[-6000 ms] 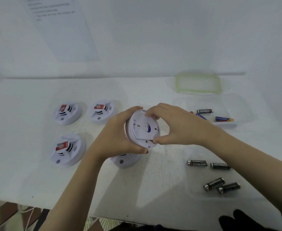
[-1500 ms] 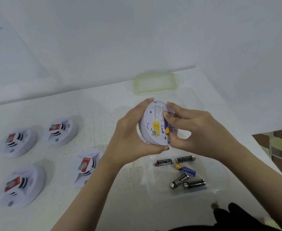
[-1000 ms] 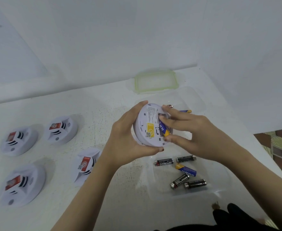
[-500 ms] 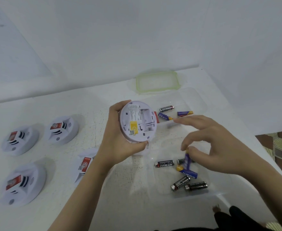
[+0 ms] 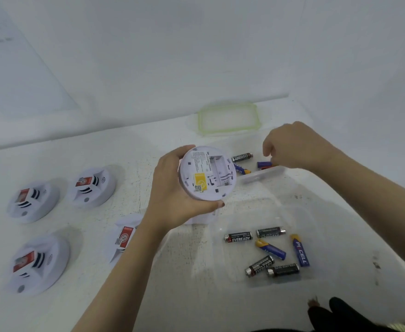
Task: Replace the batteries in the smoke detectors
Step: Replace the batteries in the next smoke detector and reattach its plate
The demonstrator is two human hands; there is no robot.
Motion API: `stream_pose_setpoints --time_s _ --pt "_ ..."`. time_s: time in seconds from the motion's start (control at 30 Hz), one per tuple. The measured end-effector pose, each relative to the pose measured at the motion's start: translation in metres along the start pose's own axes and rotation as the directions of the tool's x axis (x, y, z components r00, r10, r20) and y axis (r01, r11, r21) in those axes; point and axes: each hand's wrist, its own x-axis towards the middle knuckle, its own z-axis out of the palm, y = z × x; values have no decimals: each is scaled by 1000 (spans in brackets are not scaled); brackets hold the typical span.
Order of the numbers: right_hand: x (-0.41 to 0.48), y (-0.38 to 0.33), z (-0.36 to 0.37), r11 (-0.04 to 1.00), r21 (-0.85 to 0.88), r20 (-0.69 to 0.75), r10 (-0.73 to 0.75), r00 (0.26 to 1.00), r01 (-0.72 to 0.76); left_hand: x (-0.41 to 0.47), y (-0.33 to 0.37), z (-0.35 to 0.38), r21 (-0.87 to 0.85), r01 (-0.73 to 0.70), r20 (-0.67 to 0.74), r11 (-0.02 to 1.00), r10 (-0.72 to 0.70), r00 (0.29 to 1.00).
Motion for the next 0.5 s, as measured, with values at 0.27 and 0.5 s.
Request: stream_pose_setpoints --time_s 0.27,0.5 --pt "16 -11 2 993 -119 102 10 995 2 -1 2 1 -125 43 45 991 -38 998" --pt "8 -5 1 963 269 47 -10 999 -3 -1 -3 3 -86 54 55 995 -49 997"
